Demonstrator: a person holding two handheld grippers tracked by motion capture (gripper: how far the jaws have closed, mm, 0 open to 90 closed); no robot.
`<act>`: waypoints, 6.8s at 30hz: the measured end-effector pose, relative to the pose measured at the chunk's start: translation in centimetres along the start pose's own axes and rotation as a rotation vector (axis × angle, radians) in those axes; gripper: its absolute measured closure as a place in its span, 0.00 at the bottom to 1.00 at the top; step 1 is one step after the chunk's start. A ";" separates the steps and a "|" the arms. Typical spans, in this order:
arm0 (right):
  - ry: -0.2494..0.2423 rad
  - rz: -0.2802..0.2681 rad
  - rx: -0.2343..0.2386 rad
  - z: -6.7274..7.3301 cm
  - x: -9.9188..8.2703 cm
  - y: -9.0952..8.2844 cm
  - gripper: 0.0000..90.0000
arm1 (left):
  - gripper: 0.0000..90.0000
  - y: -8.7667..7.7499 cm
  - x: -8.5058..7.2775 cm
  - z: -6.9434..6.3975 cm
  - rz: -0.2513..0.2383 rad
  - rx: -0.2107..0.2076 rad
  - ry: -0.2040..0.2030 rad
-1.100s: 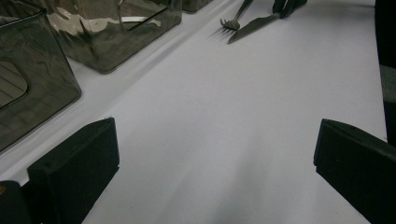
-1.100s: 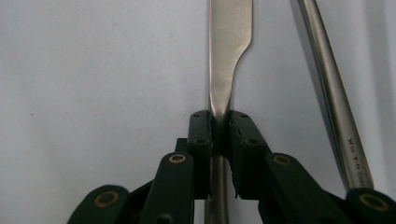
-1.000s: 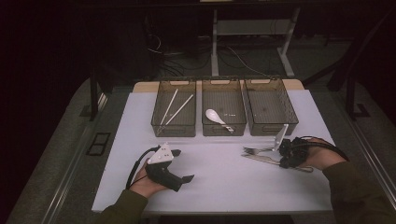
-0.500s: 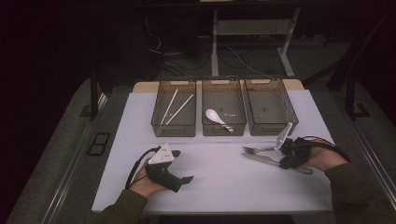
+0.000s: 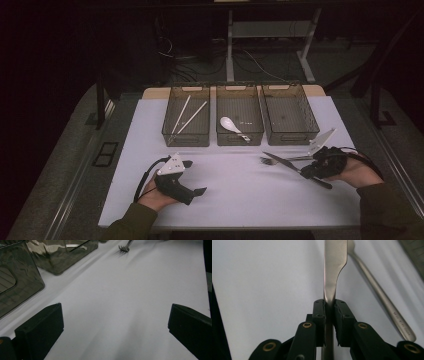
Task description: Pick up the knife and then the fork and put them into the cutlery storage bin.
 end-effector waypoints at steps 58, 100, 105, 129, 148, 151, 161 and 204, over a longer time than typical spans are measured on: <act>0.473 -0.301 -0.296 -16.2 8.4 -4.5 0.89 | 0.00 0.1 -0.1 0.0 -0.006 -0.031 0.000; 0.269 -0.336 -0.156 -6.8 6.9 -7.0 0.56 | 0.00 0.1 -0.1 -0.3 -0.002 -0.030 0.008; 0.188 -0.293 -0.151 -5.0 6.5 -5.7 0.56 | 0.00 0.1 0.0 -0.3 -0.001 -0.028 0.009; -0.053 0.116 -0.058 -4.0 5.7 3.0 0.67 | 0.00 0.2 -0.1 -0.3 0.004 -0.030 0.005; -0.144 0.274 -0.075 -4.4 5.6 4.0 0.86 | 0.00 0.2 -0.1 -0.2 0.003 -0.029 0.003; -0.150 0.290 -0.072 -4.1 5.6 4.0 0.91 | 0.00 0.2 -0.1 -0.2 0.005 -0.030 0.004; -0.148 0.314 -0.079 -3.9 5.6 4.0 0.94 | 0.00 0.1 -0.1 -0.2 0.004 -0.028 0.007; 0.334 -0.542 -0.160 -6.4 6.3 -7.3 0.95 | 0.00 0.2 -0.1 -0.2 0.004 -0.027 0.005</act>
Point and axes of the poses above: each handheld gripper's, and its own axes: y roughly forward along the jaws, x roughly out of its top, z roughly to its left, the point moved 10 cm from there along y, roughly forward along the jaws, and after that the axes turned 8 degrees about z, right-handed, at the moved point
